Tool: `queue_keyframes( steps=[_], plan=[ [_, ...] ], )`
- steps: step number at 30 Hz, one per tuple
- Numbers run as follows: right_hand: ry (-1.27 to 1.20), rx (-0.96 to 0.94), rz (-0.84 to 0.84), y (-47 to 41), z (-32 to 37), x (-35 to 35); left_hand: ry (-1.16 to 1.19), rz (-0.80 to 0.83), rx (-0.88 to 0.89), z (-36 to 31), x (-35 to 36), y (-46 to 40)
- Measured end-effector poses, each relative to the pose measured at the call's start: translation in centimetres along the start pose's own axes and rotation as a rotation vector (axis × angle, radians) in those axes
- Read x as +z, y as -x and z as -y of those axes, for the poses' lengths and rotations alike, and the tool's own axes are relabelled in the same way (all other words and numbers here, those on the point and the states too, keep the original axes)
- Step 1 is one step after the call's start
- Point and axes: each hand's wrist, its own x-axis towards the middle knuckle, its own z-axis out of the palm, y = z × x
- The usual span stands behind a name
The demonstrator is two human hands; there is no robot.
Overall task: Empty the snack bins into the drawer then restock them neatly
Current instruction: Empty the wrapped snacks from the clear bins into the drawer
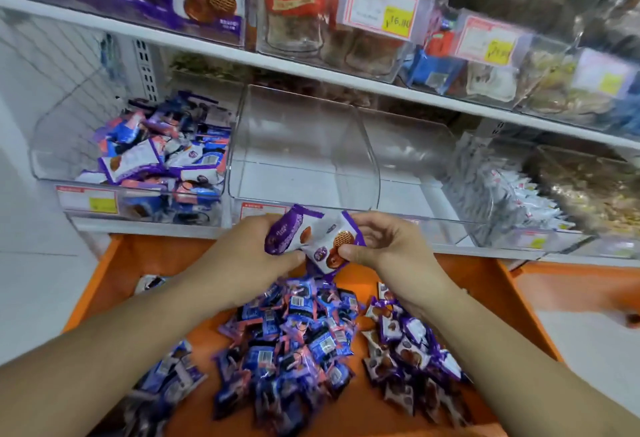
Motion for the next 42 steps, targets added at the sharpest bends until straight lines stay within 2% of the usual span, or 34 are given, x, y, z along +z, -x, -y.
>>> queue_keyframes(
  steps=[3,9,14,16,20,22,27,30,32,34,35,38,42],
  plan=[
    [0.099,0.001,-0.047,-0.3,-1.2,-1.0,-0.030,-0.008,-0.035,-0.2,0.6,-0.5],
    [0.519,0.096,0.081,-0.1,-2.1,-8.2,0.015,0.114,-0.074,-0.5,3.4,-1.5],
    [1.075,0.338,0.172,1.3,-3.5,-13.3,-0.140,0.142,0.054,-1.3,5.6,-2.1],
    [0.974,0.317,0.184,1.6,-3.3,-13.6,-0.152,0.151,0.086,-1.7,6.2,-2.3],
    [0.431,0.125,0.239,2.5,-0.7,-11.2,-0.038,0.122,0.071,-2.2,7.4,-2.4],
    [0.340,0.046,0.252,2.9,0.2,-9.5,0.065,0.112,0.055,-2.5,8.1,-2.1],
    [0.406,0.060,0.170,2.2,-0.9,-10.1,0.129,0.127,0.025,-2.6,8.3,-1.7],
    [0.717,0.197,0.136,1.7,-1.9,-13.6,0.096,0.087,0.030,-2.6,7.5,-1.6],
    [0.975,0.367,0.115,1.7,-2.7,-15.6,0.056,0.072,0.040,-2.5,6.9,-1.6],
    [1.123,0.502,0.101,1.9,-2.7,-16.1,0.014,0.071,0.057,-2.4,6.1,-1.5],
    [1.126,0.494,0.094,1.9,-2.5,-15.8,-0.008,0.064,0.068,-2.4,5.7,-1.5],
    [1.010,0.315,0.096,1.4,-1.9,-13.8,-0.068,0.034,0.096,-2.1,4.2,-1.4],
    [0.867,0.118,0.186,0.6,-0.6,-9.9,-0.118,-0.014,0.139,-1.7,1.1,-1.0]
  ],
)
